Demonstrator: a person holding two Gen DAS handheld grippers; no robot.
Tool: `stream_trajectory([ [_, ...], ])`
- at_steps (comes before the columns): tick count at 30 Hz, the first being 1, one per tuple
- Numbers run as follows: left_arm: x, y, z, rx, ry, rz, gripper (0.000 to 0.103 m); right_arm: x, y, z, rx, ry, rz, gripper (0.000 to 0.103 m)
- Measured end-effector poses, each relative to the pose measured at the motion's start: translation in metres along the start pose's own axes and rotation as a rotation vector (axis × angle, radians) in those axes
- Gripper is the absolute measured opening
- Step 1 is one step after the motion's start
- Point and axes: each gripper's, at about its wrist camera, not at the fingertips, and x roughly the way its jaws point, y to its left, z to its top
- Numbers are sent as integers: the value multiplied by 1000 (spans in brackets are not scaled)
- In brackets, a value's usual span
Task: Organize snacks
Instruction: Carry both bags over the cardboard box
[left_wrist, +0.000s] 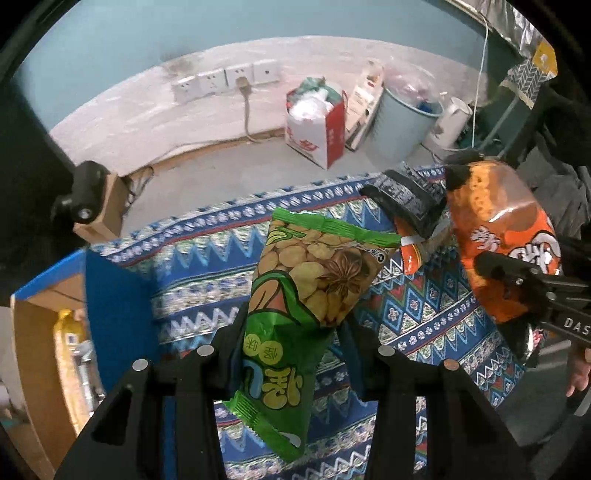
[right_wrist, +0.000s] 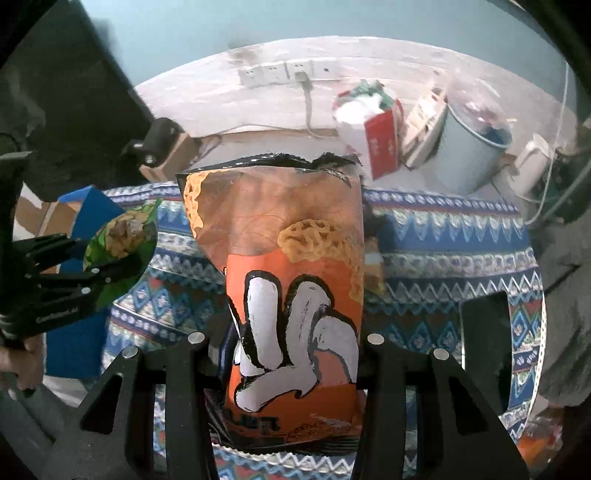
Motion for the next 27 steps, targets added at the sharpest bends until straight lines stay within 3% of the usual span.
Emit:
stream_trajectory([
  [27, -100, 114, -64, -146, -182, 91, 45, 2, 168, 38, -194, -26, 158, 43],
])
